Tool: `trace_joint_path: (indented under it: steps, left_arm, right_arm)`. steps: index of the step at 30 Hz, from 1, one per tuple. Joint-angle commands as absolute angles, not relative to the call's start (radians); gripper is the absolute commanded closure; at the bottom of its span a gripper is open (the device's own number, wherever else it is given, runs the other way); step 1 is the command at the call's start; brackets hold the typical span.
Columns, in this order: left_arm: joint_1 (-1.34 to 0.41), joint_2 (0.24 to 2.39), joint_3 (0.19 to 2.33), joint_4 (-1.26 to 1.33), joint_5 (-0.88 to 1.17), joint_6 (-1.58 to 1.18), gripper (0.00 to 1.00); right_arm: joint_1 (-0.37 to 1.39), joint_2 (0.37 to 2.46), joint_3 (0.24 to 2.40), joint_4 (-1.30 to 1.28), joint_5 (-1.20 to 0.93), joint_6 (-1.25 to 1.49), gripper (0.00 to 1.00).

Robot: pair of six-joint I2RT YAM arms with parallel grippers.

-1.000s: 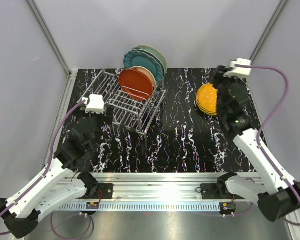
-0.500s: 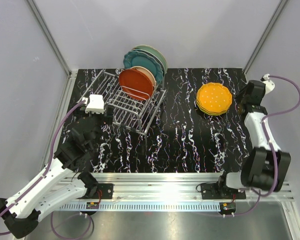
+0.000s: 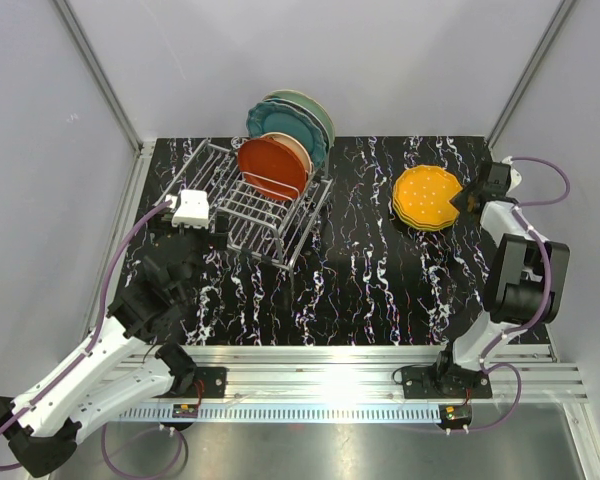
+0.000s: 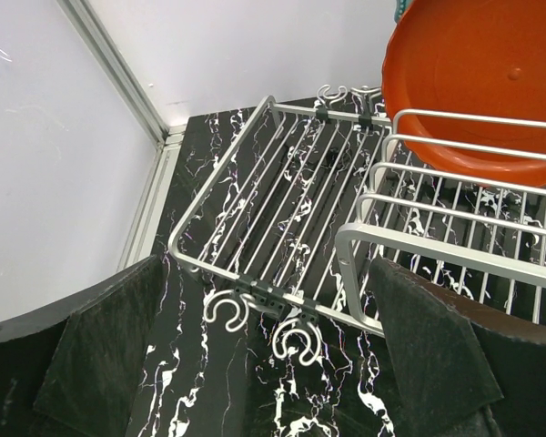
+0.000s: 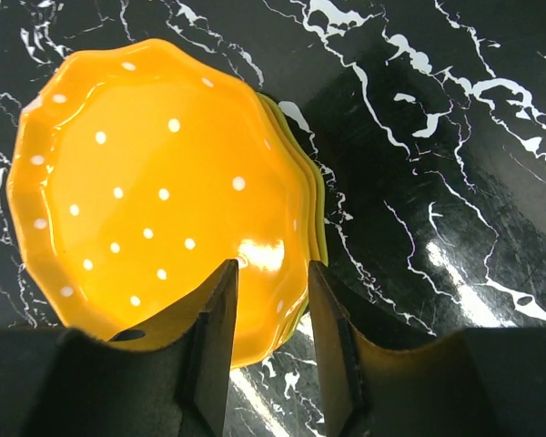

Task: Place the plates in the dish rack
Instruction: Grab a plate with the right arm

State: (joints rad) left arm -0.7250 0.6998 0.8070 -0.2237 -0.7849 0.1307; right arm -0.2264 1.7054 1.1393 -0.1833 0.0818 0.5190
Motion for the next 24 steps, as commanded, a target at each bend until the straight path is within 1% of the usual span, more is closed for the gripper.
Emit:
trace_joint_path:
  steps: [1, 12, 15, 16, 19, 22, 23, 24]
  left_arm:
    - [-0.723, 0.683, 0.839, -0.199, -0.761, 0.115, 0.01]
    - [-0.723, 0.687, 0.844, -0.207, -0.752, 0.115, 0.01]
    - [-0.723, 0.686, 0.842, -0.204, -0.758, 0.118, 0.01]
    - [-0.723, 0.686, 0.842, -0.207, -0.761, 0.118, 0.01]
    - [-0.723, 0.687, 0.844, -0.206, -0.759, 0.117, 0.01]
    - [-0.723, 0.687, 0.842, -0.204, -0.756, 0.118, 0.01]
    - [-0.724, 0.689, 0.845, -0.206, -0.756, 0.118, 0.01]
    - [-0.723, 0.689, 0.845, -0.207, -0.756, 0.117, 0.01]
  right_arm:
    - [-0.232, 1.729, 1.19, -0.169, 0.097, 0.532, 0.57]
    - [-0.232, 1.825, 1.213, -0.15, 0.114, 0.52, 0.57]
    - [-0.232, 1.839, 1.229, -0.15, 0.117, 0.518, 0.6]
    - [-0.232, 1.844, 1.235, -0.153, 0.115, 0.518, 0.68]
    - [-0.232, 1.845, 1.239, -0.156, 0.109, 0.518, 0.8]
    - [-0.232, 1.839, 1.233, -0.153, 0.103, 0.517, 0.85]
    - [-0.232, 1.838, 1.23, -0.155, 0.103, 0.515, 0.91]
    - [-0.232, 1.835, 1.226, -0.155, 0.1, 0.514, 0.94]
